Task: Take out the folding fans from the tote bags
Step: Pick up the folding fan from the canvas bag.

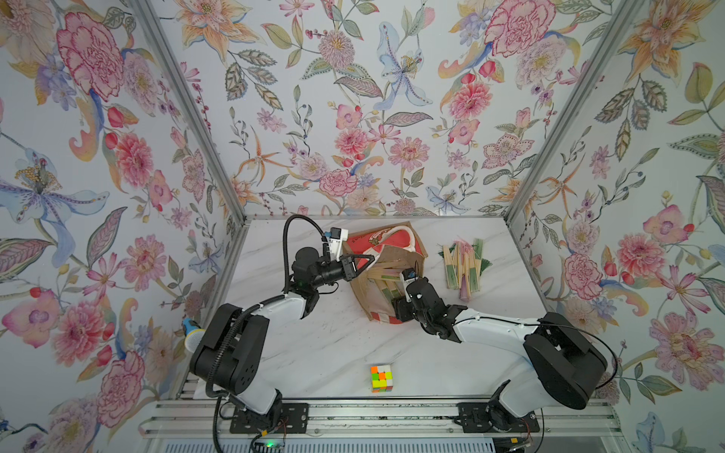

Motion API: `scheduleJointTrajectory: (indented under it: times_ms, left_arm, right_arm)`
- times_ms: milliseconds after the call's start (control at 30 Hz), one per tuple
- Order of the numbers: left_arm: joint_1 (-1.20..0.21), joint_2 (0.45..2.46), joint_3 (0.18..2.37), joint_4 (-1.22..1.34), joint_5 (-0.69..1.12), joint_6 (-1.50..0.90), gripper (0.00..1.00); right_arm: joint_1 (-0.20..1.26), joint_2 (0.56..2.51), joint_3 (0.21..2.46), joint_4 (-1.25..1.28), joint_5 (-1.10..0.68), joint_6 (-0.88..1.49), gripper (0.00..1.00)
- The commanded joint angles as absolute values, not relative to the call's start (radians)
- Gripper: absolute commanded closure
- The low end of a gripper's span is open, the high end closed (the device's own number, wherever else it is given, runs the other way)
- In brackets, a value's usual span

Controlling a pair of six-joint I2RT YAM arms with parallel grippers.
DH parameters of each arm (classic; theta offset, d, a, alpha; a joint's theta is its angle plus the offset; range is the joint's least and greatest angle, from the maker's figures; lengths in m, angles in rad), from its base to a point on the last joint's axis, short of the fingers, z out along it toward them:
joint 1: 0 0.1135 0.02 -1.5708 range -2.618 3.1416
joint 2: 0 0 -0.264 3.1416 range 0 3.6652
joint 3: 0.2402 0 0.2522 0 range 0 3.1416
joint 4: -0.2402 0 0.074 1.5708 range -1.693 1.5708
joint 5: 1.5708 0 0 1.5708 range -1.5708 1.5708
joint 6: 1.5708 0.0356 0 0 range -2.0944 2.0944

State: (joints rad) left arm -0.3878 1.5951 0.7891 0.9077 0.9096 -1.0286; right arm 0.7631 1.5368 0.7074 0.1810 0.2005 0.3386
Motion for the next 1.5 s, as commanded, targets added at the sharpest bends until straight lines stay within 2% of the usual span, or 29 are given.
scheduleJointTrajectory:
  times_ms: [0,467,800,933,1233,1467]
  left_arm:
    - [-0.383,1.585,0.778,0.953,0.919,-1.046,1.00]
    - [-0.383,1.581,0.773,0.953,0.919,-1.045,1.00]
    - [-0.383,1.584,0.773,0.954,0.921,-1.045,1.00]
    - [-0.382,1.582,0.774,0.943,0.919,-1.038,1.00]
    - [-0.382,1.538,0.782,0.827,0.908,-0.963,1.00]
    - [-0.383,1.547,0.784,0.840,0.910,-0.969,1.00]
  right_arm:
    - [0.756,1.563,0.675,0.197,0.200,0.369,0.36]
    - [0.750,1.620,0.671,0.201,0.192,0.392,0.36]
    - [0.731,1.597,0.637,0.248,0.145,0.409,0.45]
    - [0.721,1.589,0.613,0.307,0.165,0.427,0.41]
    - [0.673,1.626,0.658,0.396,0.156,0.416,0.40]
    - [0.664,1.694,0.712,0.471,0.159,0.417,0.39]
